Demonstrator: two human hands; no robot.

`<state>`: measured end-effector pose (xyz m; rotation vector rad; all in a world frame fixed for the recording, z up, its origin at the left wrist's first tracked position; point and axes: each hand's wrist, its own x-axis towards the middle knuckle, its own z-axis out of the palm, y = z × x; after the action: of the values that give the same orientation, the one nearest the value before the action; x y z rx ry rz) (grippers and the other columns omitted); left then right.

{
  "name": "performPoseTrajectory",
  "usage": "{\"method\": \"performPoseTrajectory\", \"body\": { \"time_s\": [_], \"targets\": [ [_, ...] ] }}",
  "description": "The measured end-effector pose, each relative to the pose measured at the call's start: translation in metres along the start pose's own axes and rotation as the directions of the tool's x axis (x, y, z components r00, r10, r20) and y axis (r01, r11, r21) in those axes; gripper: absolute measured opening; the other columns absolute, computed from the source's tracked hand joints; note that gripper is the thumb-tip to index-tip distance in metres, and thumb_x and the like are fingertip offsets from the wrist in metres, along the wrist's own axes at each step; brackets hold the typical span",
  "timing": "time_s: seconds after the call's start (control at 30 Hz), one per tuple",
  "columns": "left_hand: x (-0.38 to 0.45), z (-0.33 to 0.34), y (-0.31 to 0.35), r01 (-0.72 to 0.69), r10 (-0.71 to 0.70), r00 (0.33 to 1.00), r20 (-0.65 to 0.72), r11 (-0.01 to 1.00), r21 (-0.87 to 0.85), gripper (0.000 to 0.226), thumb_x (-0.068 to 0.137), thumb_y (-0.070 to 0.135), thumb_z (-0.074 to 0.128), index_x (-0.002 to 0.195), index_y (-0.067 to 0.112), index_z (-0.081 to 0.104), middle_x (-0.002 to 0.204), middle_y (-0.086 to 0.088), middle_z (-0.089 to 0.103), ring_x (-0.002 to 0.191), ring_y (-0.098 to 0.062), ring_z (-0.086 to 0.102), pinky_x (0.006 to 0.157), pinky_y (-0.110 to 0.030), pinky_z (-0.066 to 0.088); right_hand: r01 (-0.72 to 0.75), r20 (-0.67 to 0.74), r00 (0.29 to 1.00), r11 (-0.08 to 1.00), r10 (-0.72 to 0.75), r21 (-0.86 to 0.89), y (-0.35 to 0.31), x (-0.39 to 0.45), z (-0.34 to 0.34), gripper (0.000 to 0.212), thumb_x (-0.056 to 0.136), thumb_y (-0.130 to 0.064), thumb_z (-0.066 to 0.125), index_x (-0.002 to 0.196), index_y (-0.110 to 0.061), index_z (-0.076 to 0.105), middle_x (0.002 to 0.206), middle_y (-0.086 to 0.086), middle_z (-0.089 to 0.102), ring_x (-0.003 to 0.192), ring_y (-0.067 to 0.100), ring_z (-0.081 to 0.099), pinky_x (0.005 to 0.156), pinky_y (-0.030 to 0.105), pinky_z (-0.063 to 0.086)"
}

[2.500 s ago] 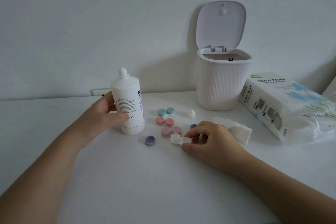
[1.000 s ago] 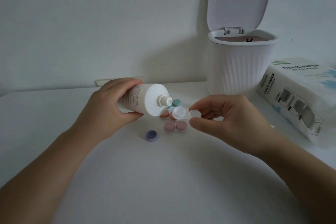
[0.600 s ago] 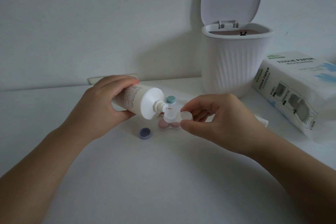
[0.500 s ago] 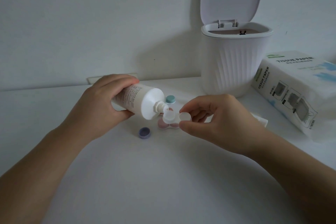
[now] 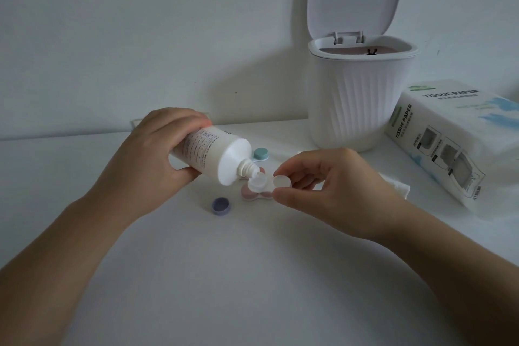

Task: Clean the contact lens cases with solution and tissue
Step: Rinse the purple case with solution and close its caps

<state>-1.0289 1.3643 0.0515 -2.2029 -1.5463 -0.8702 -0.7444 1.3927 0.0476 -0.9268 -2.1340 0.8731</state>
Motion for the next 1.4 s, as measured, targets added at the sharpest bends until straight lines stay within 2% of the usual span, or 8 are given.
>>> {"method": "performPoseTrajectory", "body": {
  "time_s": [0.2,0.5,0.9,1.4],
  "targets": [
    [0.0015,-0.0020,0.0024,-0.024,0.025,0.999,-0.020,0.999,0.024,0.064,0.064,-0.001,0.090,0.122,0.008,0.066,0.127,-0.003,0.064,0.120,-0.021,0.052,0.105,-0.009,0.028,-0.015,-0.002,1.000,1.000,0.015,0.000,0.0003,0.0006,0.0005,0.012,0.081,-0.025,0.080,0.093,-0.028,0.078,0.077,-0.012,0.075,0.069,-0.001,0.068,0.073,0.018,0.056],
    [0.0031,-0.0005,0.0000,-0.060,0.063,0.997,-0.048,0.996,0.060,0.062,0.065,-0.002,0.089,0.122,0.006,0.066,0.127,-0.007,0.064,0.119,-0.028,0.053,0.112,-0.033,0.034,-0.020,0.012,1.000,1.000,0.020,0.005,0.0021,0.0001,0.0002,0.011,0.081,-0.025,0.080,0.091,-0.029,0.078,0.074,-0.018,0.073,0.068,-0.004,0.067,0.067,0.009,0.051],
    [0.0034,0.0004,-0.0013,-0.082,0.088,0.994,-0.071,0.993,0.085,0.063,0.064,-0.005,0.087,0.122,0.006,0.066,0.128,-0.008,0.064,0.121,-0.029,0.052,0.117,-0.033,0.030,-0.022,0.013,1.000,1.000,0.022,-0.007,0.0027,0.0000,0.0003,0.009,0.082,-0.027,0.079,0.091,-0.027,0.078,0.077,-0.013,0.074,0.069,-0.001,0.067,0.071,0.018,0.056],
    [0.0029,-0.0003,-0.0011,-0.080,0.087,0.993,-0.081,0.994,0.080,0.065,0.063,-0.003,0.089,0.122,0.008,0.066,0.128,-0.007,0.063,0.121,-0.030,0.053,0.110,-0.033,0.035,-0.020,0.006,1.000,1.000,0.020,0.000,0.0026,0.0010,-0.0005,0.009,0.082,-0.026,0.080,0.091,-0.027,0.078,0.076,-0.014,0.074,0.068,-0.002,0.067,0.070,0.016,0.055]
  ]
}}
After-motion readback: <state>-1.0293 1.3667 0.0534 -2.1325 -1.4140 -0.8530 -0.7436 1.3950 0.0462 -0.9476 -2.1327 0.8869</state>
